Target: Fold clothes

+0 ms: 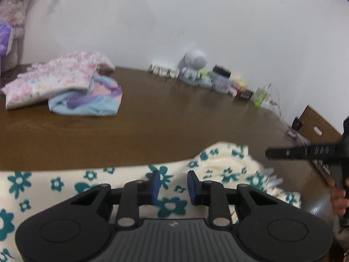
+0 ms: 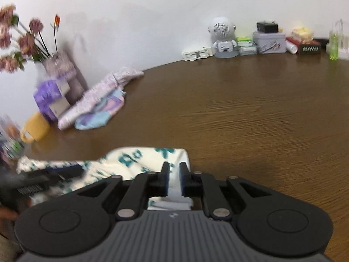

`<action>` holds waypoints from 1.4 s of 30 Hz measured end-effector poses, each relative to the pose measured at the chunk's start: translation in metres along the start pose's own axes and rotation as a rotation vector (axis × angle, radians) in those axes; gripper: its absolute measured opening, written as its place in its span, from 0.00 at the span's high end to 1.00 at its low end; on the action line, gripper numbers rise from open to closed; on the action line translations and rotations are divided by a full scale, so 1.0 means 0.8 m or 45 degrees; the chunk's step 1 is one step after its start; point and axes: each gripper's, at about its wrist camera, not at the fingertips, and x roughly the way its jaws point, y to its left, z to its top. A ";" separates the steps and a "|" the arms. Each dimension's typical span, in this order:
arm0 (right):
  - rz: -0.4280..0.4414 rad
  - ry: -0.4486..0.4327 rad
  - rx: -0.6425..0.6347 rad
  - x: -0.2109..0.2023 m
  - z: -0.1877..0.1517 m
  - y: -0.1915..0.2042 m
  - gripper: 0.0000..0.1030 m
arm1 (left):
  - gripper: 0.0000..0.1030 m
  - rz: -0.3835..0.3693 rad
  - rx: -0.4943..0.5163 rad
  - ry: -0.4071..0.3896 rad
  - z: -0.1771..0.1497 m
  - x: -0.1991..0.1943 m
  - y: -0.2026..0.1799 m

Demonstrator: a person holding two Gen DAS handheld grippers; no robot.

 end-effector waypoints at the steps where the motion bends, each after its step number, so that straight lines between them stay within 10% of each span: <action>1: 0.009 0.007 0.012 0.005 0.002 0.000 0.74 | 0.76 0.008 0.011 -0.005 -0.001 0.000 -0.001; 10: -0.013 0.060 0.071 0.064 0.014 -0.002 0.67 | 0.76 0.023 0.041 -0.015 -0.005 -0.001 -0.006; 14: 0.072 0.069 0.188 0.065 0.013 -0.012 0.98 | 0.76 0.021 0.042 -0.015 -0.005 -0.001 -0.006; 28: 0.016 0.067 0.110 0.019 -0.004 -0.014 0.98 | 0.76 0.022 0.052 -0.017 -0.006 0.000 -0.006; 42: 0.044 0.042 0.101 0.012 0.001 0.007 0.63 | 0.75 0.020 0.055 -0.018 -0.006 0.001 -0.007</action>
